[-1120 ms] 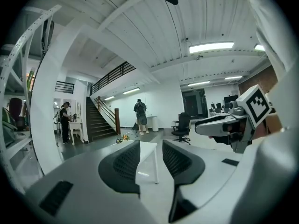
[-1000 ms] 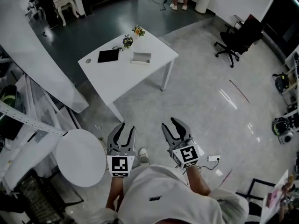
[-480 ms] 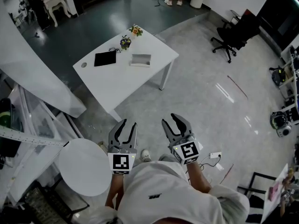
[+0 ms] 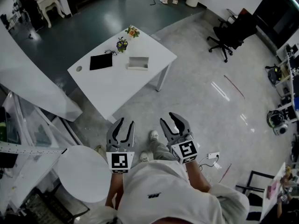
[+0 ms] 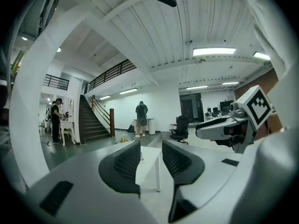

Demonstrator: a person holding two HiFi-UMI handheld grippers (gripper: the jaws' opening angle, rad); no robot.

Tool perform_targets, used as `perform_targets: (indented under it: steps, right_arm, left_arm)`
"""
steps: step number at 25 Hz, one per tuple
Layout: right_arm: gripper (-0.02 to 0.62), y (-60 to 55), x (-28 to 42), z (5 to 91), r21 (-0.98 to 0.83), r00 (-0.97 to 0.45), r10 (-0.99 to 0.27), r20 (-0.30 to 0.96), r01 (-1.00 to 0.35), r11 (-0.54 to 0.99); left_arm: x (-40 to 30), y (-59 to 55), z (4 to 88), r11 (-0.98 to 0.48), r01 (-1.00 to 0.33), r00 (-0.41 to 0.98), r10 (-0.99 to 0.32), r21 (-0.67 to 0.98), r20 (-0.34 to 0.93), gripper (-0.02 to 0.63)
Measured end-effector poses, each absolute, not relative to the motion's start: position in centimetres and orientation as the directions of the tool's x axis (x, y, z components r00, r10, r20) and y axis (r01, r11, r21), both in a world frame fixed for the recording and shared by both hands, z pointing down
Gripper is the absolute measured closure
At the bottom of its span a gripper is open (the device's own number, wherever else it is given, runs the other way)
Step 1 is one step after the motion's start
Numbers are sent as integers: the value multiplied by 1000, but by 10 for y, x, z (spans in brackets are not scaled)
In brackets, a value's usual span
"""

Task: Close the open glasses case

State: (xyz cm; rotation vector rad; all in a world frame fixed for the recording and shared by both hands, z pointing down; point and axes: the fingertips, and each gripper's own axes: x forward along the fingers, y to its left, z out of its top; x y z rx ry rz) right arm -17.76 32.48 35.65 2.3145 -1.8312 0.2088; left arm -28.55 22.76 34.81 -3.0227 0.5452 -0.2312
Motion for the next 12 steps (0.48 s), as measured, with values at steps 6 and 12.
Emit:
perform_targets:
  steps: [6, 12]
  right_arm:
    - [430, 305, -157, 357, 56, 223, -949, 224, -975, -216]
    - [430, 284, -129, 359, 51, 207, -952, 224, -978, -200]
  left_arm:
    - [-264, 209, 352, -935, -346, 924, -353, -75, 144, 448]
    - [-236, 191, 353, -932, -354, 920, -363, -83, 148, 449]
